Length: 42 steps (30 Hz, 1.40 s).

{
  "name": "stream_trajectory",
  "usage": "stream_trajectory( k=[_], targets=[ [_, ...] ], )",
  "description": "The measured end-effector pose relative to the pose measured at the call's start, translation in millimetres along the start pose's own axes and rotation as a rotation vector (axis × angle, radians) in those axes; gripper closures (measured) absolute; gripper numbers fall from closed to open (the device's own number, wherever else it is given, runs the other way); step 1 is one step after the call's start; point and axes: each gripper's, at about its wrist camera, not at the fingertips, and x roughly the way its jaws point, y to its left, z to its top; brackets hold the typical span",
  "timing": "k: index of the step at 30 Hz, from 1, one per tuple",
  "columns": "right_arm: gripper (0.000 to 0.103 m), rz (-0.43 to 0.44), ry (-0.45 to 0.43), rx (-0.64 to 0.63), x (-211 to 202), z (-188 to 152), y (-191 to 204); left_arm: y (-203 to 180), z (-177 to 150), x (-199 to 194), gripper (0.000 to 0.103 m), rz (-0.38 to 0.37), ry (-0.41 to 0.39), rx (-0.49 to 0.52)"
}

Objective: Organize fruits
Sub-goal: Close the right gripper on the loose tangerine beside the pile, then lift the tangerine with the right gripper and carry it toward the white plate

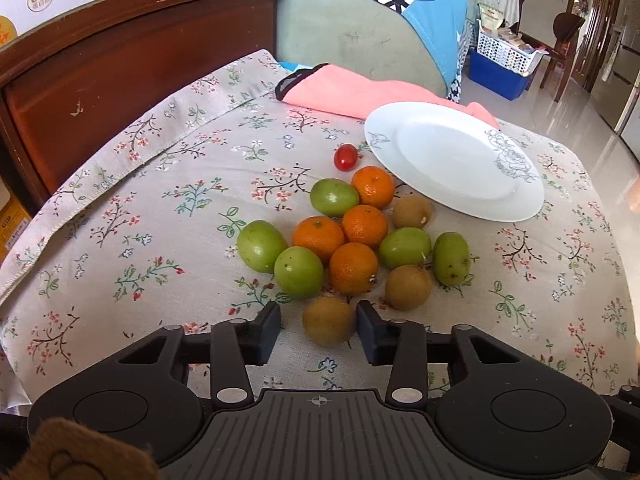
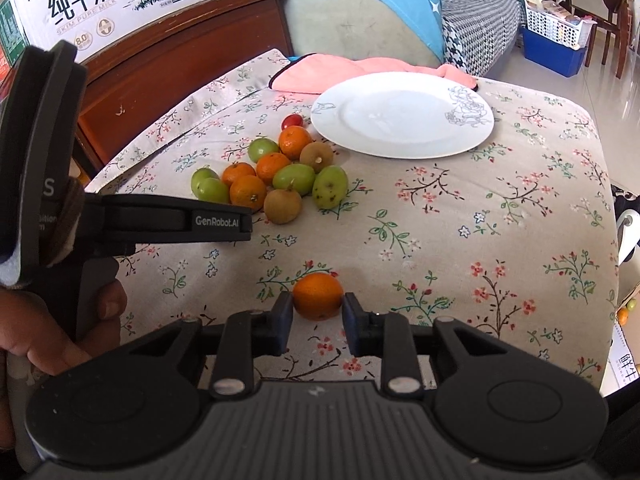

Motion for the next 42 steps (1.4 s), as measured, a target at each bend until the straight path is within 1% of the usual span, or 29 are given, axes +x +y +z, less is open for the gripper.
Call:
stream_trajectory(
  k=[1, 2, 3, 10, 16, 22, 27, 33, 42],
  targets=[
    [0.077, 0.0, -0.002, 0.002, -0.5, -0.1, -0.6, 1.4, -0.2, -1.3, 0.075, -0.017, -0.001, -0.01],
    [0.077, -0.001, -0.003, 0.003, -0.6, 0.2, -0.4, 2.9, -0.5, -2.4, 0.077, -0.031, -0.002, -0.02],
    [0.077, -0.002, -0.005, 0.004, -0.8, 0.6, -0.5, 4.3, -0.7, -3.2, 0.077, -0.04, -0.002, -0.028],
    [0.077, -0.004, -0.009, 0.006, -1.9, 0.4, -1.3, 6.6, -3.9, -9.0, 0.077, -0.039, -0.017, -0.033],
    [0.077, -0.006, -0.014, 0.016, -2.9, 2.2, -3.8, -4.4, -4.9, -17.6, 0.077, 0.004, -0.04, 0.041],
    [0.078, -0.013, -0.023, 0.025, -3.8, 8.1, -8.6, -9.3, -1.8, -27.1, 0.077, 0.023, -0.064, 0.071],
    [0.078, -0.013, -0.033, 0.026, -3.1, 20.0, -13.8, -15.7, 3.0, -32.9, 0.077, 0.023, -0.082, 0.096],
    [0.078, -0.028, -0.06, -0.018, -3.1, 39.3, -17.8, -23.8, 12.3, -36.4, 0.077, 0.007, -0.095, 0.13],
    [0.078, 0.006, -0.093, -0.035, 1.0, 72.8, -34.5, -35.4, 33.5, -34.7, 0.077, -0.017, -0.116, 0.18]
  ],
)
